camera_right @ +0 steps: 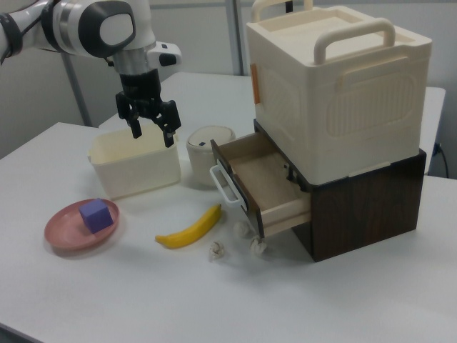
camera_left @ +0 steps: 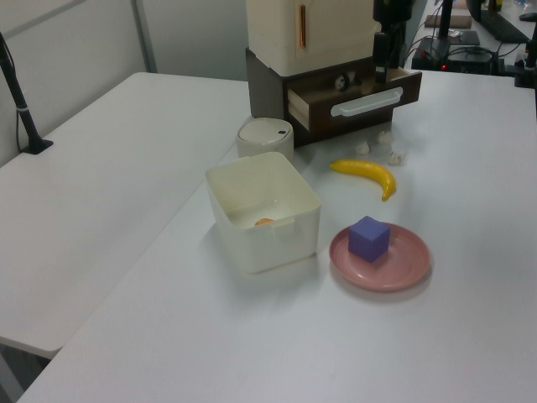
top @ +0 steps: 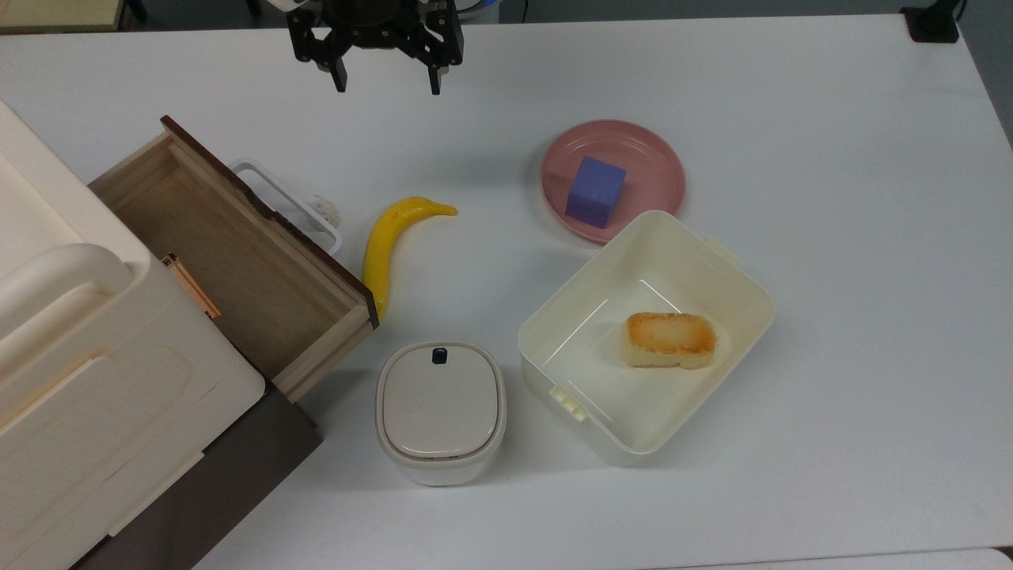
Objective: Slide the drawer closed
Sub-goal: 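Move the gripper toward the open drawer of the wooden base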
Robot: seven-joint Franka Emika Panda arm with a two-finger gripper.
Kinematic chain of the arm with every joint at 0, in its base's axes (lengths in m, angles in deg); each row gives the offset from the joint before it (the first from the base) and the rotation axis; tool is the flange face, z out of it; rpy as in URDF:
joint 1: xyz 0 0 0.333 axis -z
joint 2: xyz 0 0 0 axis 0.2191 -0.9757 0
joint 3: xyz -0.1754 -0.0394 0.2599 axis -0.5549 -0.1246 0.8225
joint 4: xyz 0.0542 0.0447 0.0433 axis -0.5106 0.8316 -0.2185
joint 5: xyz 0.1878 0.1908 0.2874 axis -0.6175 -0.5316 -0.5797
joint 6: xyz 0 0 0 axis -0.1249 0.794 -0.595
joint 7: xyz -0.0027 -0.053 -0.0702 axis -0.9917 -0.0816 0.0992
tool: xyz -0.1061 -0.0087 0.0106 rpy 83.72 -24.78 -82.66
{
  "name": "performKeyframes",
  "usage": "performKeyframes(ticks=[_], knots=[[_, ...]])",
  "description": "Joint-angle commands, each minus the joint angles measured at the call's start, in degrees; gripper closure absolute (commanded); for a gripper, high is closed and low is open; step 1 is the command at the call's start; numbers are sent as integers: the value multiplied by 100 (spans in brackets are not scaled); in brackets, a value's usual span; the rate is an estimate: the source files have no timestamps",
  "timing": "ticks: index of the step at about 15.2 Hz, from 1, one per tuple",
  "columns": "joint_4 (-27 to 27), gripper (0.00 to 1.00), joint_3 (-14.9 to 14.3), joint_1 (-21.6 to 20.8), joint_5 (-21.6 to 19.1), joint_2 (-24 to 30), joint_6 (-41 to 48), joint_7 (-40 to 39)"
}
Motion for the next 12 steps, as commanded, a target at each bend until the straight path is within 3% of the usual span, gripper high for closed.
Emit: performKeyframes(ticks=[1, 8, 12], knots=[[114, 0, -59, -95, -103, 95, 118, 118], [123, 0, -50, -121, -77, 112, 135, 145], [123, 0, -50, -95, -120, 94, -22, 1459]])
